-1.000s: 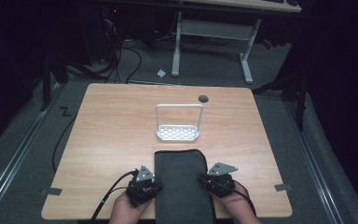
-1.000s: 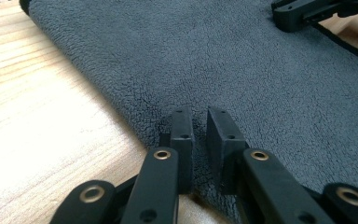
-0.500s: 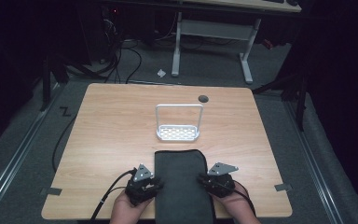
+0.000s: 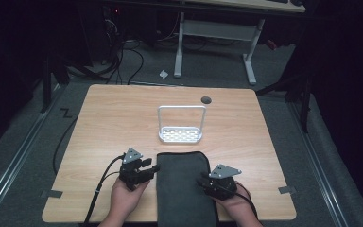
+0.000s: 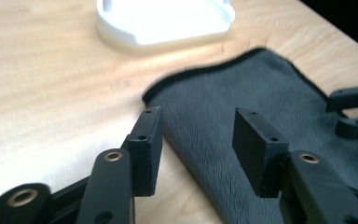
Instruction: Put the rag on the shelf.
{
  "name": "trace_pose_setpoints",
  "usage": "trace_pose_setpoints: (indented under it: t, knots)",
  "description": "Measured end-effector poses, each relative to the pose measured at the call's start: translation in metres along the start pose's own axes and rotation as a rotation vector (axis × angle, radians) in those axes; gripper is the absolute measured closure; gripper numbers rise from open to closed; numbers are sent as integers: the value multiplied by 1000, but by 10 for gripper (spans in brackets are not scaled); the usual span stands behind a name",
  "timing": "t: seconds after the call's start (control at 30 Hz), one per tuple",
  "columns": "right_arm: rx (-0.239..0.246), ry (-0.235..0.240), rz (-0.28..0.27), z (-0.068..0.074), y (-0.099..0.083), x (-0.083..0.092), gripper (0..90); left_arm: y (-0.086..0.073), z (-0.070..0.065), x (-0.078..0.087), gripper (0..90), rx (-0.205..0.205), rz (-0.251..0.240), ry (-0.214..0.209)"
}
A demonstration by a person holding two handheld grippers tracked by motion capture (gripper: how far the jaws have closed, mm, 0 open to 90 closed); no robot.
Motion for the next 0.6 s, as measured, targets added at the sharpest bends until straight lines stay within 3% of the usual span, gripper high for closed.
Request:
trace_pose_setpoints:
  t: [0.23, 0.37, 0.6]
  knots:
    - [8, 0, -25, 2, 5, 0, 628, 11, 13, -11, 461, 1, 19, 48]
    - [27, -3, -26, 4, 4, -1, 622, 14, 18, -16, 443, 18, 35, 53]
    - [14, -14, -28, -1, 2, 2, 621, 16, 27, -23, 419, 40, 58, 60]
Point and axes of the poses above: each handheld gripper's, and its own axes: x roughly backward along the jaws, y roughly out of its top, z roughly to its left, the point moved 9 cm from there along -x, roughly forward along the jaws, and after that the axes turned 8 degrees about x, right-handed, at the moved point
